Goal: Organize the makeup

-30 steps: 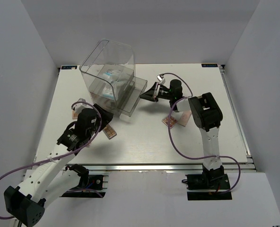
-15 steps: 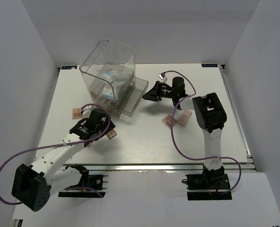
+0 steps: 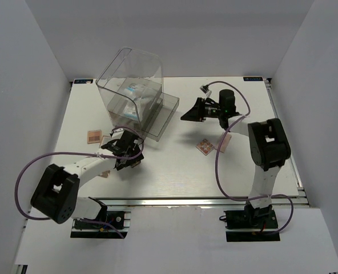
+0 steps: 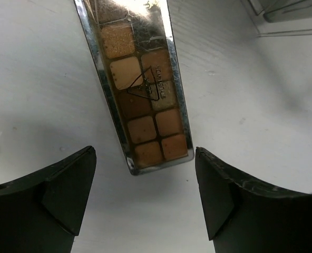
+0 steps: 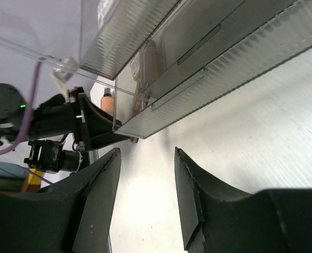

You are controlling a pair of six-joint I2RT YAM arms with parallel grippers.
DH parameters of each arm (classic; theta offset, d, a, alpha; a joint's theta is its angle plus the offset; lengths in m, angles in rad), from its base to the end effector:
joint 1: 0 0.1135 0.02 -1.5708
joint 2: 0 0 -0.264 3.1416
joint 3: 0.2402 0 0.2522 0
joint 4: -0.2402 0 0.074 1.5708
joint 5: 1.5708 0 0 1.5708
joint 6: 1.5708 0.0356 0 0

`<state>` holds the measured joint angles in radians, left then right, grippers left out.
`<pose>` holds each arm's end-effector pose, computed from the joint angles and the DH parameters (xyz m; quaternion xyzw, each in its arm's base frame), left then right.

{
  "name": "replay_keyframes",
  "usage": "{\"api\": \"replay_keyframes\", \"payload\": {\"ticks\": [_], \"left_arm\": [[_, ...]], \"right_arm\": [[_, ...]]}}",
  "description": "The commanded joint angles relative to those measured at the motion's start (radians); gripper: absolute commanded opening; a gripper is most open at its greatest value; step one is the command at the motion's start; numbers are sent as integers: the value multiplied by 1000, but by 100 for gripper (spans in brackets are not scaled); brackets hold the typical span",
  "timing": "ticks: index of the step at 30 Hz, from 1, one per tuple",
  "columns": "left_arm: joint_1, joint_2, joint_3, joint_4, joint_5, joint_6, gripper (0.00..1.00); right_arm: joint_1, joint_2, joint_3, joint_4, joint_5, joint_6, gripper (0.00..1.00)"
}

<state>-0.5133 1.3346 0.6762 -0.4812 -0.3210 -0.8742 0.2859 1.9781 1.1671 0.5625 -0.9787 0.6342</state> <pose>0.2091 -0.1050 0.1698 -0.2067 0.9425 -0.0150 0.2622 0.4021 0.1490 0.1966 -0.1635 0.7361 0.5731 0.3209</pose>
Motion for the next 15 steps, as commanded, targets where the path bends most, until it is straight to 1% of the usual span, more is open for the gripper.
{"api": "replay_keyframes", "payload": {"ticks": [1,8,15], "left_arm": [[4,35,32,61,-24,44,85],[9,167,89,64,-38,66,86],[10,221,92,72,-30,52,85]], "right_arm": [[-33,-88,-38,-47,-26,-114,51],[-37,-174,-118,-52,-21,-139,51],[-39,-208,-142,-61,-26,-153,51]]}}
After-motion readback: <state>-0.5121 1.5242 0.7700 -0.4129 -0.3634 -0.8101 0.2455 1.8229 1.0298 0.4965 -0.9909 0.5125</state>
